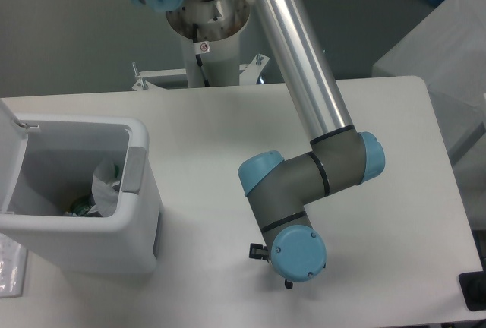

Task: Place the trash in the trash can
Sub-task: 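Reorient the wrist and lower the gripper beside the bottle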

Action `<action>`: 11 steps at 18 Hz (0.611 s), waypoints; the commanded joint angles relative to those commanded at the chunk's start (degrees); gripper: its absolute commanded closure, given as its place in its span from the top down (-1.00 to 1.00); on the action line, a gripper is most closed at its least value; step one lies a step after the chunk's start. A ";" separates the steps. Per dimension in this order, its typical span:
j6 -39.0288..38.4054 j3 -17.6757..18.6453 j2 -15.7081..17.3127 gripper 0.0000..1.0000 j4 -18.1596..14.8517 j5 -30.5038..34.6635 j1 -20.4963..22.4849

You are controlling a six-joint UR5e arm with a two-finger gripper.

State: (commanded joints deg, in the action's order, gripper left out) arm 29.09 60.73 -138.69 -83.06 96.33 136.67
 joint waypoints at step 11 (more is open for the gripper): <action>-1.05 0.00 0.17 -0.53 -0.09 -0.09 -0.09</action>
State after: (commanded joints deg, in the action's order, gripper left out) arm 28.04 60.73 -138.52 -83.14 96.24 136.58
